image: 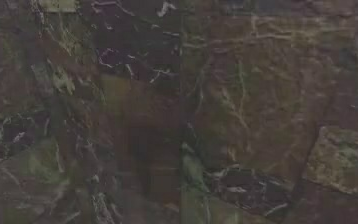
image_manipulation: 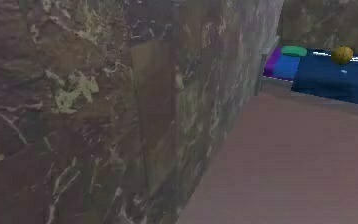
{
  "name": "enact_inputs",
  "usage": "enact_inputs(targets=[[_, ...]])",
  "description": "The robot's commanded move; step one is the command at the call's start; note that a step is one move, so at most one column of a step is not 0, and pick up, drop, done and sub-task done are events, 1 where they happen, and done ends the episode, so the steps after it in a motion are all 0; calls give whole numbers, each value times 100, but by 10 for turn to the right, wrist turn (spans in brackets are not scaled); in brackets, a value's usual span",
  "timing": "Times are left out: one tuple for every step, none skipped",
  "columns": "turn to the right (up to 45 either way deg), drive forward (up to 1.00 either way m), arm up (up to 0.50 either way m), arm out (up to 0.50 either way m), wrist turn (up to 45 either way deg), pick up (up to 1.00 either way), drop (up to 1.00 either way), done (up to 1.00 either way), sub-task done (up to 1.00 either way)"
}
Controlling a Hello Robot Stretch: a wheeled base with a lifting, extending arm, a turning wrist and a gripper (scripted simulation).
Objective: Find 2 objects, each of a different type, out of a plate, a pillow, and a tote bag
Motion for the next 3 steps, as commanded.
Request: enact_inputs(targets=[[-450, 0, 0, 0, 0, 0, 0, 0, 0], [-450, 0, 0, 0, 0, 0, 0, 0, 0], [-450, 0, 0, 0, 0, 0, 0, 0, 0]])
